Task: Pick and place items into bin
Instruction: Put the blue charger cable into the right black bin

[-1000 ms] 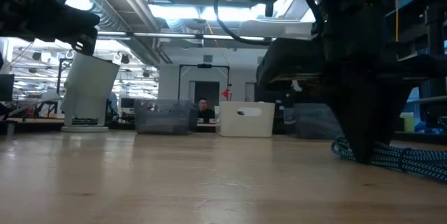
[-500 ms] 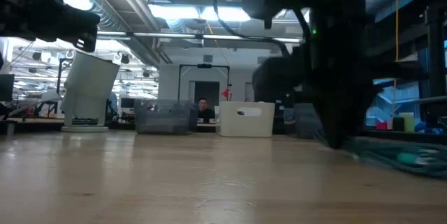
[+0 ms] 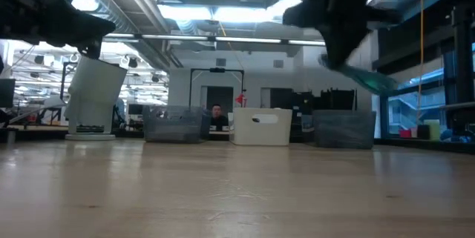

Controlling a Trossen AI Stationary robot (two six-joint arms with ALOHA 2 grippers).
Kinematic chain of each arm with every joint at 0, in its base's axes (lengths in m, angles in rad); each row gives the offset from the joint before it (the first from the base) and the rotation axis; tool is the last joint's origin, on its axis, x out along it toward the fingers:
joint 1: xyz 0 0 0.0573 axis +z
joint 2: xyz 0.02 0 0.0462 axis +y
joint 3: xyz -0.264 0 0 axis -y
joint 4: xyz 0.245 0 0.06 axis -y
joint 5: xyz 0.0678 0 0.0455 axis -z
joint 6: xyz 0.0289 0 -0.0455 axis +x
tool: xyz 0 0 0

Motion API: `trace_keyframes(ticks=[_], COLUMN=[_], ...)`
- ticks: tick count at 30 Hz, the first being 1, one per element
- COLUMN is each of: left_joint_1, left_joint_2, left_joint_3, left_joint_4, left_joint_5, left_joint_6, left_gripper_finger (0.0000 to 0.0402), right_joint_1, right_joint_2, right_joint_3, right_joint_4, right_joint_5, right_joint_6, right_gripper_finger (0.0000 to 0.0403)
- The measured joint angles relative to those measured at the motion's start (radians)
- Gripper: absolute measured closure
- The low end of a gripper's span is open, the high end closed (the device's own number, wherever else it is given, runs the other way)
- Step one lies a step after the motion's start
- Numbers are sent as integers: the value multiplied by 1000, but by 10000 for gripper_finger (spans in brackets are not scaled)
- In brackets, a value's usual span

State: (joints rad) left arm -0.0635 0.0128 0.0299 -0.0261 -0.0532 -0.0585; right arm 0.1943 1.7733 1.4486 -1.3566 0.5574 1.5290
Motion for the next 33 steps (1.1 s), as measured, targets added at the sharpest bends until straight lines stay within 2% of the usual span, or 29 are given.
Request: trace_keyframes(ticks=[4, 8, 10, 13, 17, 20, 26, 30, 33], left_joint_1=[0, 0, 0, 0, 0, 0, 0, 0, 0], left_joint_2=[1, 1, 1, 1, 1, 1, 1, 1, 1], left_joint_3=[0, 0, 0, 0, 0, 0, 0, 0, 0], left_joint_4=[0, -1, -1, -1, 0, 0, -1, -1, -1], left_joint_5=[0, 0, 0, 0, 0, 0, 1, 1, 1], left_joint_6=[1, 1, 1, 1, 1, 1, 1, 1, 1], left_gripper_finger=[395, 395, 394, 393, 395, 395, 395, 395, 396], right_joint_1=[-158, -361, -466, -622, -793, -871, -932, -938, -939], right_joint_2=[-166, -309, -361, -397, -352, -279, -138, -75, -67], right_joint_3=[-11, -17, -17, -16, -16, -16, -17, -25, -88], right_joint_4=[13, 184, 328, 517, 542, 512, 470, 451, 492], right_joint_5=[144, 179, 151, -12, -214, -304, -414, -421, -426], right_joint_6=[-269, -665, -875, -1121, -1232, -1306, -1370, -1388, -1382], right_gripper_finger=[376, 376, 376, 376, 376, 376, 376, 376, 376])
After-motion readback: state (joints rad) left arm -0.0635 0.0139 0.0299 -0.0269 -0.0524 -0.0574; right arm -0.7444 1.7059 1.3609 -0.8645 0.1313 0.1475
